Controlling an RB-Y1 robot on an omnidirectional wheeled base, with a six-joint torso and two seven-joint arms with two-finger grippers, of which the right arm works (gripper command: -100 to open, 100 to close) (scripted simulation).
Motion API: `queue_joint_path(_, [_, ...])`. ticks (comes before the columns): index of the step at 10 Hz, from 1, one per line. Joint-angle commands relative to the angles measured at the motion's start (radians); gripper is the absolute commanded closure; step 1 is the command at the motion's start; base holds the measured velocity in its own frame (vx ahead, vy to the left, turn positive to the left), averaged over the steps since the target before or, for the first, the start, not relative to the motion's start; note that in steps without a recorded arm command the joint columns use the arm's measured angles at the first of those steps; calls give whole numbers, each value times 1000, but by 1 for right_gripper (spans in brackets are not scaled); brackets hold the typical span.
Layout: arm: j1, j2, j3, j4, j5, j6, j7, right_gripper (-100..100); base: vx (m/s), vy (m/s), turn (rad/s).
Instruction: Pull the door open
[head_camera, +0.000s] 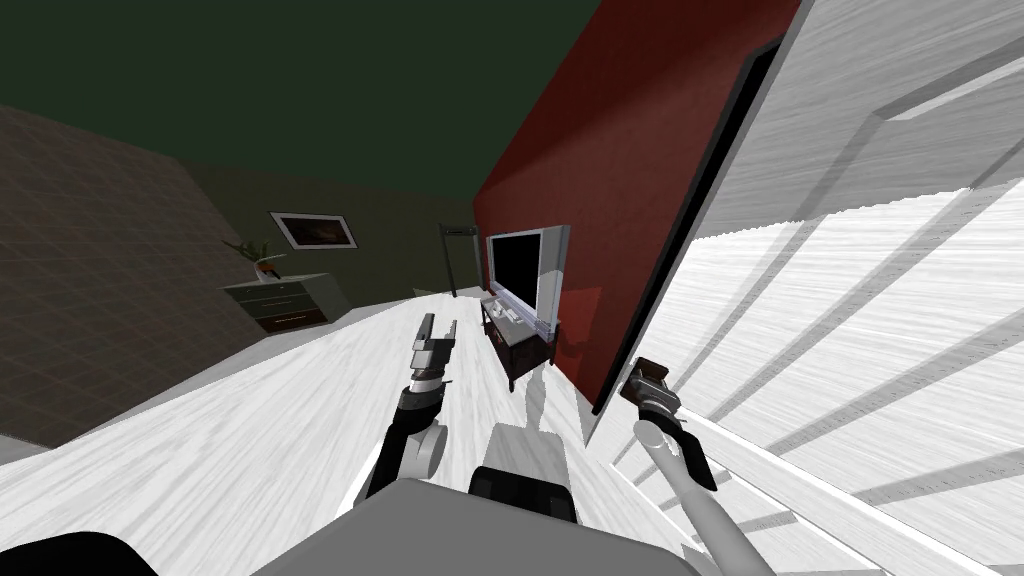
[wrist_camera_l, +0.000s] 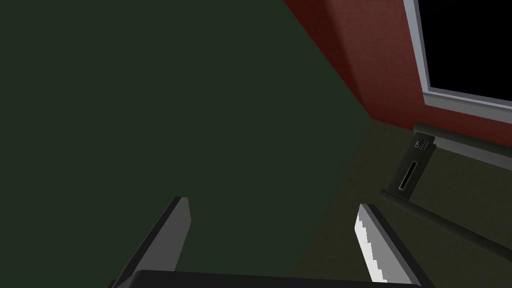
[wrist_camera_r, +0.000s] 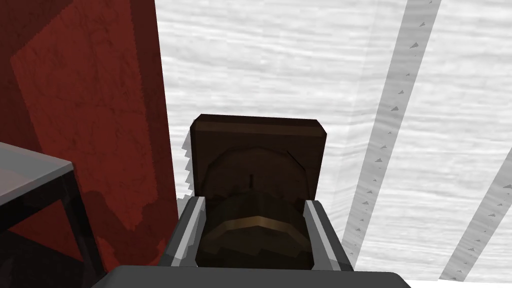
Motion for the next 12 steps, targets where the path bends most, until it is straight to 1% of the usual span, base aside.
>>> queue_joint_path(1, [-3,6,24,-11,11,8,-5,100,-266,-15,53])
queue_joint_path(4, [-3,10,58,-33,29,20,-17,100,-248,-30,62])
queue_joint_path(5, [10,14,49,-42,22,22,-7,100,-91,-19,37])
queue_joint_path(6, [23,3,71,-55,30,29,-27,100,-166,-8,112])
queue_joint_path(8, [33,-13,90,-68,38,32,-50,100,-259,-2,109])
queue_joint_path(9, [41,-26,105,-78,45,34,-69,100,-233,18,109])
queue_joint_path(12, [57,-51,135,-98,58,38,-106,100,-220,1,92])
